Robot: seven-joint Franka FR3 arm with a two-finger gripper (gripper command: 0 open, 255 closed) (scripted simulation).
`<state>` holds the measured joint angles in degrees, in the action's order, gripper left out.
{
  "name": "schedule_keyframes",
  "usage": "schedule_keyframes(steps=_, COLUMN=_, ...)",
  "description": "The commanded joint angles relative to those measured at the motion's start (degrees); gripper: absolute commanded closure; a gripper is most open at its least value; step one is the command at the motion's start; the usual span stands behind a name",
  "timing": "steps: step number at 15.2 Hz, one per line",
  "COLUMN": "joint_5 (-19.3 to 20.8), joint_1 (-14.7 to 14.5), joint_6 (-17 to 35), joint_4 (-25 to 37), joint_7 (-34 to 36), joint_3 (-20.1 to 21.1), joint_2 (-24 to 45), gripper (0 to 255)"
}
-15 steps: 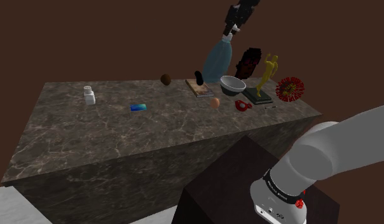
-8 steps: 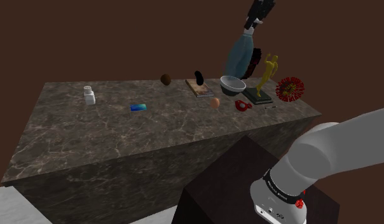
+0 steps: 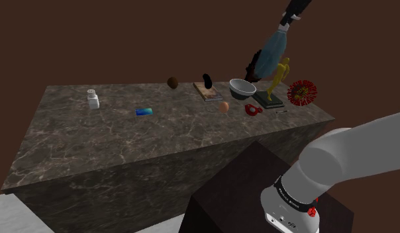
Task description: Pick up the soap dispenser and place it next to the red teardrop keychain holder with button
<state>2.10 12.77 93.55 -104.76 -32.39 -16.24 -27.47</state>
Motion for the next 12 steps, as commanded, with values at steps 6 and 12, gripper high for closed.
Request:
schedule_keyframes(steps=6, joint_5=-0.35, joint_1=1.26, joint_6=-6.64, joint_4=10.58, joint_7=-10.06, joint_3=-8.45, joint_2=4.02, gripper=255)
schedule_keyframes(steps=12, joint_5=0.34, joint_1=1.82, joint_6=-3.20, joint_4=5.35, joint_7=-10.67, joint_3=-8.74, joint_2=2.13, gripper=255)
